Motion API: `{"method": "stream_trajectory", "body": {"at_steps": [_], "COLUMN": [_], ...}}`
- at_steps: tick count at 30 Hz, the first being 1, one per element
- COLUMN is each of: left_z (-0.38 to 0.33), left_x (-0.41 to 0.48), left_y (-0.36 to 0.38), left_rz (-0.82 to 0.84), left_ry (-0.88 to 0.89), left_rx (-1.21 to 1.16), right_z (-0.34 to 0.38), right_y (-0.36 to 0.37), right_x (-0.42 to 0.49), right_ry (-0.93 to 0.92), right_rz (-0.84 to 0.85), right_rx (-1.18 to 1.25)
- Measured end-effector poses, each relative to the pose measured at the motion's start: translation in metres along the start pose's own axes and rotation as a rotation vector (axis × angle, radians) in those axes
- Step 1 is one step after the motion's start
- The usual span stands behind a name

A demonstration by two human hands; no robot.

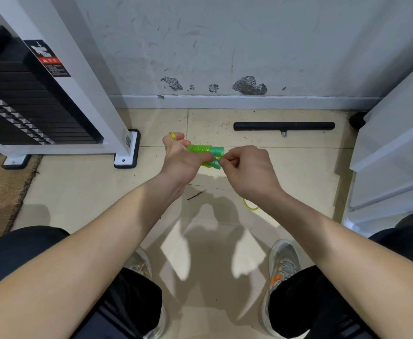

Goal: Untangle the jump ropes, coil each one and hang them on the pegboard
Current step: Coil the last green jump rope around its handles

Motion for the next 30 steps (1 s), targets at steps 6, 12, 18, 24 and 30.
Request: {"method": "stream_trajectory", "body": {"at_steps": [6, 12, 18, 24, 30], "left_z": [0.001, 0.001, 0.001, -0.002, 0.007], "left_x": [-0.007, -0.011, -0.006, -0.012, -0.026], "left_y": [0.007, 0.007, -0.001, 0.003, 0.017], "left_rz": [-0.084, -0.151, -0.124, -0.081, -0.091], "left_ry": [0.100, 0.162, 0.152, 0.318, 0.558], "left_rx": [0.150, 0.261, 0.310, 0.549, 0.876], "right_z": [0.006, 0.008, 0.002, -0.004, -0.007], "right_y": [0.007, 0.010, -0.002, 0.000, 0.003], "right_x": [-0.002, 0.000, 0.010, 0.009, 0.008], "right_ry": [-0.012, -0.089, -0.144, 0.347, 0.641], "right_rz": [0.058, 0.129, 0.178, 0.089, 0.057], "right_rx": [-0.303, -0.334, -0.194, 0.306, 0.599]}}
Point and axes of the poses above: each hand's wrist, its own x-axis towards the middle knuckle, its own y-axis out of the palm, z = x × y, the point moved 1 cm from there along x, towards the middle knuckle, and after that the axes turned 13 degrees about x, right-handed, at the moved point
